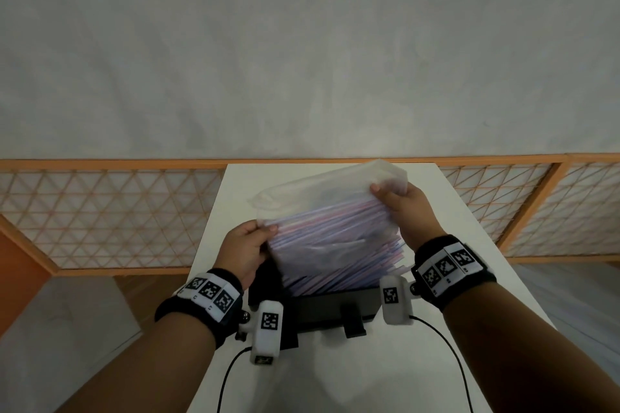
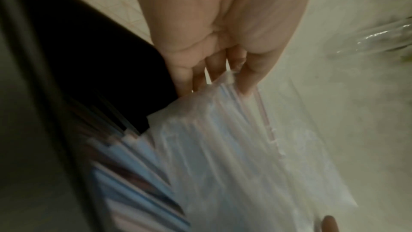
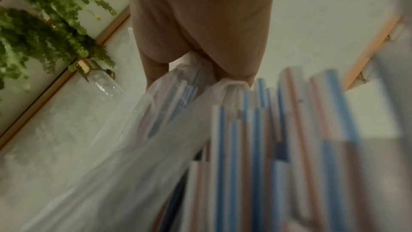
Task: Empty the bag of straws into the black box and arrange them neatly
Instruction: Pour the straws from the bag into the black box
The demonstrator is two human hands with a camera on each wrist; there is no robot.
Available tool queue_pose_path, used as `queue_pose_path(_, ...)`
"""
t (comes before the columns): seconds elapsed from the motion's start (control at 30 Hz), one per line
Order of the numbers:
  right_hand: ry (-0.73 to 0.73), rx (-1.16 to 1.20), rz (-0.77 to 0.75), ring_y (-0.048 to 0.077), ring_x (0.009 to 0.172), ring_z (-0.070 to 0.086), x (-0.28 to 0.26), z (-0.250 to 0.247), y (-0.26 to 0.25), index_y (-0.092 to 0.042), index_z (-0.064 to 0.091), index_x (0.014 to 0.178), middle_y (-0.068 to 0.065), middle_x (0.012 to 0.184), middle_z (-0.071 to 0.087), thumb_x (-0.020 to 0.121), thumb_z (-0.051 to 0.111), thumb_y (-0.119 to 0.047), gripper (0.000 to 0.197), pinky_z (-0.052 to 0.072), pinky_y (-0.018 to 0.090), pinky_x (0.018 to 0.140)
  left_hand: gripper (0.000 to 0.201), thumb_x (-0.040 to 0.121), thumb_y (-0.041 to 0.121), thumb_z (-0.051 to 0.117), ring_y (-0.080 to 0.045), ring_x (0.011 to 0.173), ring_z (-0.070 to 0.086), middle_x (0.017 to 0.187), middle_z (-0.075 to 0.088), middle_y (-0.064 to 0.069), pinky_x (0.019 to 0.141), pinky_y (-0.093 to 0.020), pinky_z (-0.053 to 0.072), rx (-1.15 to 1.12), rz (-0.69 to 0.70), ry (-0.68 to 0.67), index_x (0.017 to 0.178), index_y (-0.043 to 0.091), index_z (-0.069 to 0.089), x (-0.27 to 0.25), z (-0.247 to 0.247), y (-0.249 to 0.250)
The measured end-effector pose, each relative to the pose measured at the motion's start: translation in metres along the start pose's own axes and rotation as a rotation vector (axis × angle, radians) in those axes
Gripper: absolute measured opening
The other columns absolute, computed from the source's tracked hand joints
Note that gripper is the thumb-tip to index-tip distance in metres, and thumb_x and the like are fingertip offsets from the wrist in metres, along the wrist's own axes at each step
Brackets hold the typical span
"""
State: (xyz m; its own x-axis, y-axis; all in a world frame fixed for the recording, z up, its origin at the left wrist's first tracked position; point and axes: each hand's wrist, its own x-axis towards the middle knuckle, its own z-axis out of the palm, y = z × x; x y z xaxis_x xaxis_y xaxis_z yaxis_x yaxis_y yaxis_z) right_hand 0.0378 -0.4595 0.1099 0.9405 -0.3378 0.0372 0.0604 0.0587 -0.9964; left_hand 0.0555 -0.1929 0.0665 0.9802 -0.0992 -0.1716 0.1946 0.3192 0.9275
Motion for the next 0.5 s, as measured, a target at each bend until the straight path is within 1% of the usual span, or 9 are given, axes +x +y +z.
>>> queue_pose_path(0.07,-0.011,-0.118,0.015,0.021,0.092,0.068,0.000,-0.002,0.004,-0.009,0.068,0.100,0.006,0.097,0.072,0.077,0.078,-0.024,0.029,0.054,0.035,0.079,0.015,0.081,-0.011,0.057,-0.029,0.085,0.063,0.092,0.063,-0.019,0.077,-0.036,0.054,0.015,-0.002,-0.043,0.090,0.001,0.060,0.001,-0.002,-0.003)
queue_pose_path(0.13,-0.004,-0.202,0.018,0.019,0.089,0.067,0.001,-0.001,0.008,-0.009,0.067,0.102,0.003,0.094,0.071,0.077,0.078,-0.025,0.031,0.052,0.030,0.075,0.032,0.076,-0.016,0.060,-0.032,0.096,0.062,0.102,0.063,-0.018,0.085,-0.039,0.051,0.090,0.004,-0.089,0.102,0.004,0.059,0.001,-0.004,-0.010)
queue_pose_path(0.2,0.022,-0.223,0.006,0.019,0.086,0.066,0.002,0.000,0.009,-0.007,0.067,0.101,0.002,0.089,0.070,0.078,0.077,-0.026,0.031,0.050,0.026,0.069,0.041,0.073,-0.017,0.063,-0.035,0.103,0.060,0.108,0.064,-0.019,0.091,-0.044,0.048,0.200,0.037,-0.093,0.106,0.006,0.058,0.003,-0.008,-0.017)
queue_pose_path(0.27,0.051,-0.193,-0.006,0.020,0.082,0.066,0.001,0.003,0.008,-0.006,0.067,0.099,0.001,0.085,0.070,0.080,0.075,-0.027,0.030,0.049,0.026,0.067,0.038,0.072,-0.013,0.068,-0.032,0.100,0.062,0.104,0.067,-0.016,0.091,-0.046,0.048,0.254,0.078,-0.043,0.102,0.009,0.060,0.004,-0.007,-0.020)
queue_pose_path(0.37,0.071,-0.172,-0.028,0.019,0.080,0.065,-0.001,0.009,0.003,-0.008,0.066,0.094,0.002,0.085,0.069,0.084,0.071,-0.029,0.023,0.053,0.030,0.071,0.033,0.071,-0.009,0.072,-0.029,0.093,0.063,0.095,0.068,-0.011,0.086,-0.041,0.051,0.291,0.135,0.046,0.093,0.014,0.062,0.003,-0.004,-0.019)
queue_pose_path(0.4,0.070,-0.182,-0.047,0.018,0.079,0.064,-0.002,0.011,0.001,-0.009,0.065,0.093,0.002,0.085,0.069,0.086,0.069,-0.029,0.022,0.053,0.029,0.070,0.033,0.071,-0.007,0.072,-0.028,0.092,0.063,0.095,0.067,-0.010,0.085,-0.039,0.051,0.305,0.152,0.061,0.095,0.013,0.061,0.003,-0.004,-0.019)
queue_pose_path(0.43,0.067,-0.199,-0.072,0.015,0.076,0.063,-0.003,0.013,-0.001,-0.011,0.065,0.090,0.001,0.083,0.068,0.086,0.068,-0.030,0.020,0.052,0.025,0.066,0.034,0.071,-0.006,0.073,-0.026,0.093,0.063,0.096,0.067,-0.009,0.085,-0.037,0.051,0.321,0.170,0.066,0.098,0.013,0.061,0.003,-0.004,-0.018)
queue_pose_path(0.47,0.068,-0.221,-0.097,0.013,0.073,0.061,-0.003,0.014,-0.003,-0.014,0.063,0.085,-0.001,0.079,0.066,0.087,0.068,-0.030,0.017,0.049,0.021,0.062,0.036,0.072,-0.005,0.072,-0.024,0.094,0.063,0.098,0.068,-0.008,0.086,-0.036,0.050,0.334,0.185,0.059,0.102,0.012,0.060,0.003,-0.005,-0.018)
queue_pose_path(0.5,0.069,-0.248,-0.116,0.011,0.069,0.058,-0.004,0.015,-0.004,-0.016,0.061,0.079,-0.003,0.075,0.063,0.087,0.067,-0.030,0.017,0.046,0.020,0.059,0.038,0.074,-0.004,0.071,-0.022,0.096,0.063,0.102,0.067,-0.007,0.087,-0.036,0.050,0.321,0.190,0.033,0.107,0.012,0.059,0.003,-0.006,-0.018)
